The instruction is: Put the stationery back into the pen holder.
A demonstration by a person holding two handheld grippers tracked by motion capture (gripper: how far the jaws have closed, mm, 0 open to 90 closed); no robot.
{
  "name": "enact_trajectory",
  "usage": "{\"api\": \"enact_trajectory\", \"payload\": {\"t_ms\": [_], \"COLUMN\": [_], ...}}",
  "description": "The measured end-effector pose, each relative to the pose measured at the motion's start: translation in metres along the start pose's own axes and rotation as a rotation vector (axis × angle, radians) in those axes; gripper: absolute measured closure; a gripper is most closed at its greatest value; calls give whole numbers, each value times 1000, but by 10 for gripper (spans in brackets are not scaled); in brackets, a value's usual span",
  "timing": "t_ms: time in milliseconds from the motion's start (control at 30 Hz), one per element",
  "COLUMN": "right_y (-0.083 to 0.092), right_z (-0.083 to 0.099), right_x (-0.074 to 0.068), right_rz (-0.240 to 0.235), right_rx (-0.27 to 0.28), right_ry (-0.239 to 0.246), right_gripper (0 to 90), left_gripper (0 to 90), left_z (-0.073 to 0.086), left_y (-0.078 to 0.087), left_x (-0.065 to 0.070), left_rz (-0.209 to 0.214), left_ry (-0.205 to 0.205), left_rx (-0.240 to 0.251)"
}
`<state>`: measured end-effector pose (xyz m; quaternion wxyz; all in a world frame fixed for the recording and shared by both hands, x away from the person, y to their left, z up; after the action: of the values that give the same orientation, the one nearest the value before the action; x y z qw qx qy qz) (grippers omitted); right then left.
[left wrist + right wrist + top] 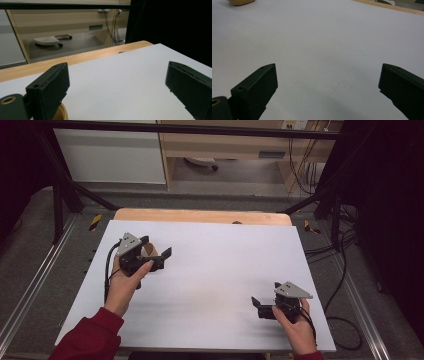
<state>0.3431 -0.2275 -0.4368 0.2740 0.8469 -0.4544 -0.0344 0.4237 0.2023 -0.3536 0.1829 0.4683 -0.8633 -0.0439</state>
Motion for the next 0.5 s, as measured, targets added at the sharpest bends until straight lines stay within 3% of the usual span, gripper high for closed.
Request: {"api": "enact_trajectory", "payload": {"t_ms": [500], "right_y": [1], "right_z": [0], "right_x": [1], "right_rz": [8], "right_rx": [1], "right_ry": [-5], "right_gripper": [25], "left_gripper": [50], "left_z": [12], "left_y": [42], "left_x": [5], "left_rz": [18], "left_ry": [-10], "left_rx": [13]}}
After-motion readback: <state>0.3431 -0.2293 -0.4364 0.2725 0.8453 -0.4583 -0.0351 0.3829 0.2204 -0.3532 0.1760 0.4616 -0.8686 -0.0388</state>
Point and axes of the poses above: each handheld gripper's, and its own axes: y roughly backward along the jaws, z roughly out of its underside, x roughly to its right, the point moved 1 cm from there along -y, roughly forward along the jaws, and after that the axes turned 12 degrees about y, right-handed, at the moved point
